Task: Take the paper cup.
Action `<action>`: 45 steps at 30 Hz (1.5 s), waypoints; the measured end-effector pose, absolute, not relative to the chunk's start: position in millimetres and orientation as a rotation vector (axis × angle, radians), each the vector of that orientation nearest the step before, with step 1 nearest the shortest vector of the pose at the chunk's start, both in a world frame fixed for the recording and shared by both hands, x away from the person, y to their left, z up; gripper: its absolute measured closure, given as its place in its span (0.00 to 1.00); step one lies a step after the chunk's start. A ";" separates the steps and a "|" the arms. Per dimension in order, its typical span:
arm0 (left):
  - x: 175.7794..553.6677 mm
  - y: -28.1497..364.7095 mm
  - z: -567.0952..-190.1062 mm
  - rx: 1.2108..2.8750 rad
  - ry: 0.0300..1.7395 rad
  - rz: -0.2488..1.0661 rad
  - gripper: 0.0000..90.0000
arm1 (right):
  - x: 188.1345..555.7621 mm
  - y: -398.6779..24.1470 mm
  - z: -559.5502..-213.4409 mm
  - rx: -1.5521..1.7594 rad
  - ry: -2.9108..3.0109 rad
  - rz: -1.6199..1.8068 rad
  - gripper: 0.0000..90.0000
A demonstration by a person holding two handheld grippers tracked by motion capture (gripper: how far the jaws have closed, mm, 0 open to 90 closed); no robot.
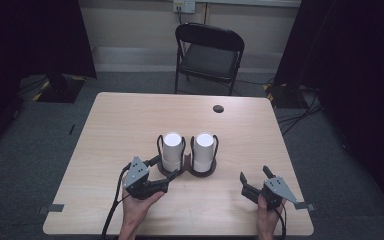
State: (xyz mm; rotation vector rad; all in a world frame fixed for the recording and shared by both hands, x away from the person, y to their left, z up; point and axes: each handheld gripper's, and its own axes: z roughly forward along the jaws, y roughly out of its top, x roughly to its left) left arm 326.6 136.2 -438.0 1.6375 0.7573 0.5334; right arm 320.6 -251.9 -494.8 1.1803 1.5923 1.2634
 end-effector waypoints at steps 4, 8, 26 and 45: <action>328.0 130.0 -432.3 1.623 0.734 0.524 0.31 | 320.6 -251.8 -494.7 1.180 1.593 1.263 0.15; 329.7 123.0 -427.0 1.628 0.712 0.554 0.31 | 320.6 -251.8 -494.7 1.181 1.593 1.263 0.15; 353.9 87.8 -407.9 1.662 0.581 0.523 0.24 | 321.0 -252.0 -494.6 1.183 1.598 1.262 0.15; 387.7 52.0 -392.7 1.720 0.568 0.491 0.20 | 321.9 -251.3 -494.5 1.175 1.614 1.258 0.15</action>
